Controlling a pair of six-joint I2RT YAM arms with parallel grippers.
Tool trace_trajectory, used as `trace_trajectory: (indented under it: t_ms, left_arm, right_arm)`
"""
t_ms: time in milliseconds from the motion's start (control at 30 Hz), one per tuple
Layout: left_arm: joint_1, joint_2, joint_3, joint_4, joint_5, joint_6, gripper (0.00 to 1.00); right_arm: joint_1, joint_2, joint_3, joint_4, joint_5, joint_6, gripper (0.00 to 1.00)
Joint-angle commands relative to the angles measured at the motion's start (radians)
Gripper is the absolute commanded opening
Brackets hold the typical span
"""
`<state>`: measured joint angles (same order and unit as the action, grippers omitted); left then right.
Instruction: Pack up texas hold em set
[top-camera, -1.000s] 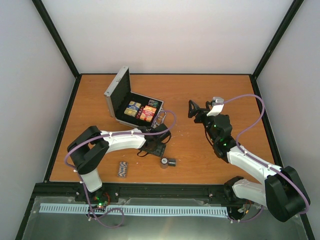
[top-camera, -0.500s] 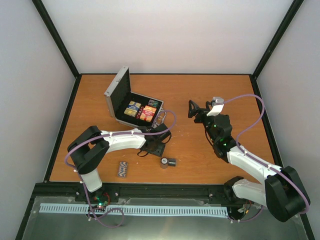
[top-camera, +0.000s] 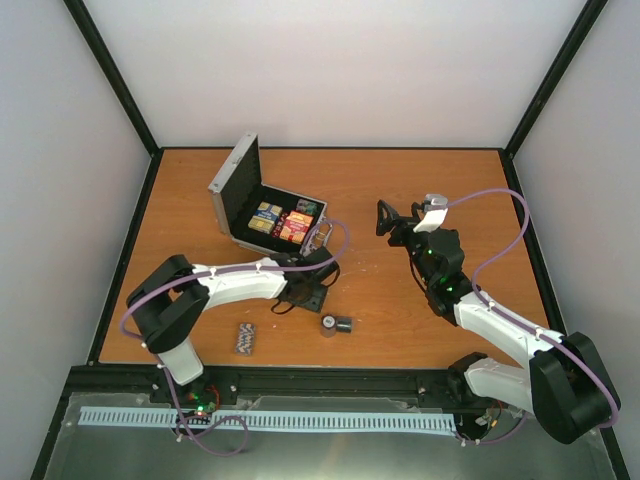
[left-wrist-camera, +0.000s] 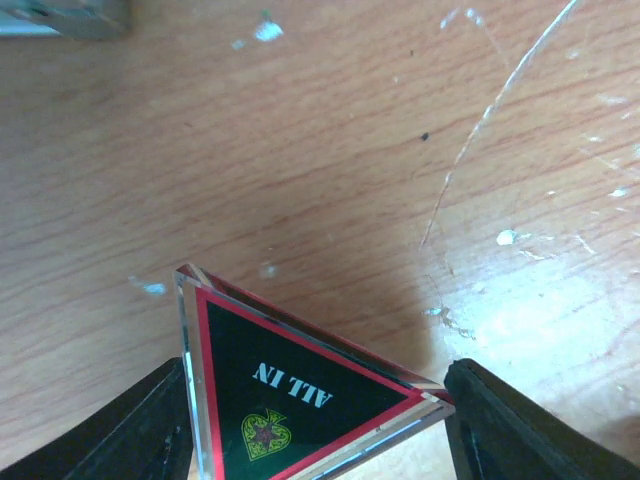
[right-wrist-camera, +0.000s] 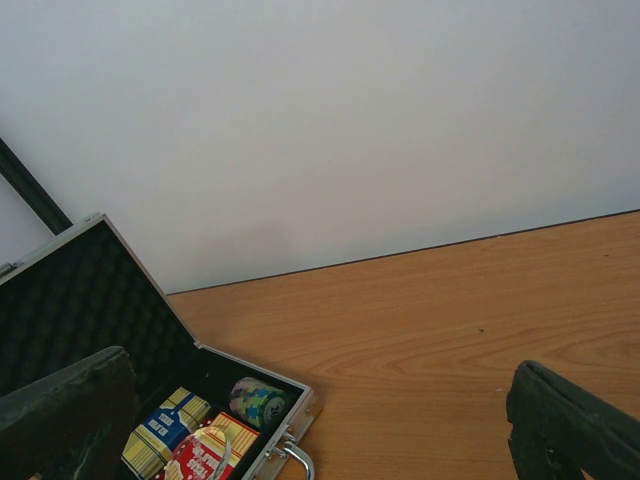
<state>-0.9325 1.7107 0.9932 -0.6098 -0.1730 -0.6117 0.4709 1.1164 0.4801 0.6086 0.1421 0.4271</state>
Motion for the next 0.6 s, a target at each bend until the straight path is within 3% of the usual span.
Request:
trace_trajectory:
  t_ms: [0,200,567]
  left_arm:
    - [-0.009,-0.096,0.012,-0.024,-0.06,0.022,0.62]
    - [0.056,-0.13,0.079,-0.016,-0.109,0.139,0.62]
    - [0.338,-0.078,0.3,0.072,-0.109,0.416,0.63]
  right_arm:
    - [-0.009,-0.005,0.023,-0.003,0.006,-0.002,1.0]
    - [-0.009,-0.006,0.024,-0.004,0.005,-0.001,1.0]
    - [-0.011,-0.005,0.02,0.0,0.009,0.005,1.0]
